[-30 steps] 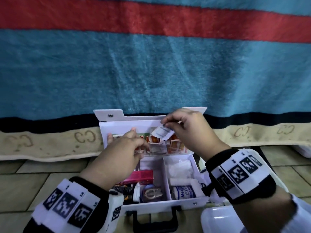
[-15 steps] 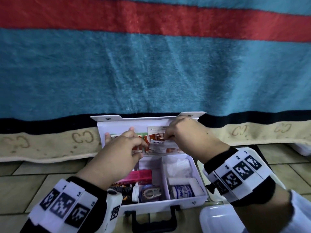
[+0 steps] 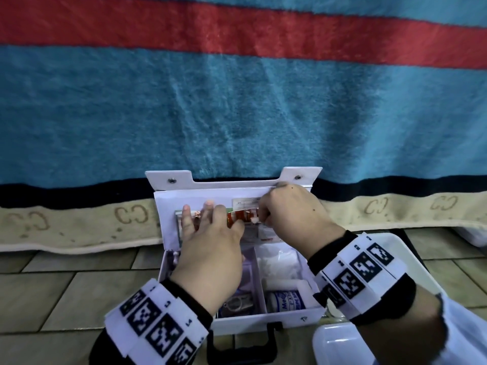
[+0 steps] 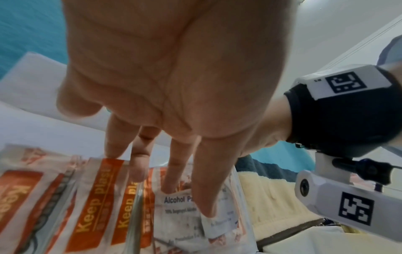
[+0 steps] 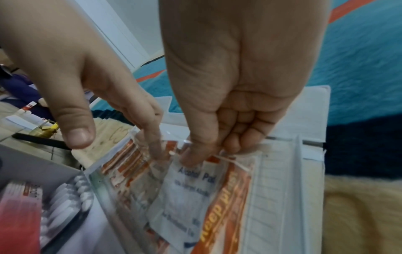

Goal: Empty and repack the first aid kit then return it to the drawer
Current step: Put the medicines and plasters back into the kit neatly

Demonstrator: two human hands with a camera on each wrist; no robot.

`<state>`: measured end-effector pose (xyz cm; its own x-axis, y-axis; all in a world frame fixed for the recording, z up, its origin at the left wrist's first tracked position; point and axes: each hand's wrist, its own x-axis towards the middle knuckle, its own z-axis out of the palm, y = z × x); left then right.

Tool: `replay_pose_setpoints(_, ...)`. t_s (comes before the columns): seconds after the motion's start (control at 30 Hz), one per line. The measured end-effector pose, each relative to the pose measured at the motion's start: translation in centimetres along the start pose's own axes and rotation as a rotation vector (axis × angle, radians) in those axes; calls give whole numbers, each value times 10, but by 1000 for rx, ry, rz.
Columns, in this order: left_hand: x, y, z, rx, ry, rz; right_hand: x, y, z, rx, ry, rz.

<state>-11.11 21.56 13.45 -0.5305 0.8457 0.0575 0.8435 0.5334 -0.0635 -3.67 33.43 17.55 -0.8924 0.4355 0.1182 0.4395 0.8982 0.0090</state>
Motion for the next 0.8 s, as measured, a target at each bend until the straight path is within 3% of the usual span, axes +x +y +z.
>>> replay_pose_setpoints(0.33, -6, -9, -10, -77, -56, 15, 2, 7, 11, -17, 60, -18)
replay_pose_setpoints(0.4, -12, -16, -14, -214, 79, 25, -2, 12, 9, 88, 151, -129)
replay_pose_setpoints(0.5, -23, -32, -21, -424, 440, 13, -23, 19, 5, 252, 553, -275)
replay_pose_setpoints(0.57, -27, -50, -21, -341, 601, -95, -37, 26, 4, 182, 629, -214)
replay_pose_setpoints(0.63, -25, -71, -19, -299, 577, -162, -44, 38, 6, 95, 527, -107)
replay_pose_setpoints(0.8, -37, -96, -11, -397, 423, 104, -67, 49, 16, 78, 483, -92)
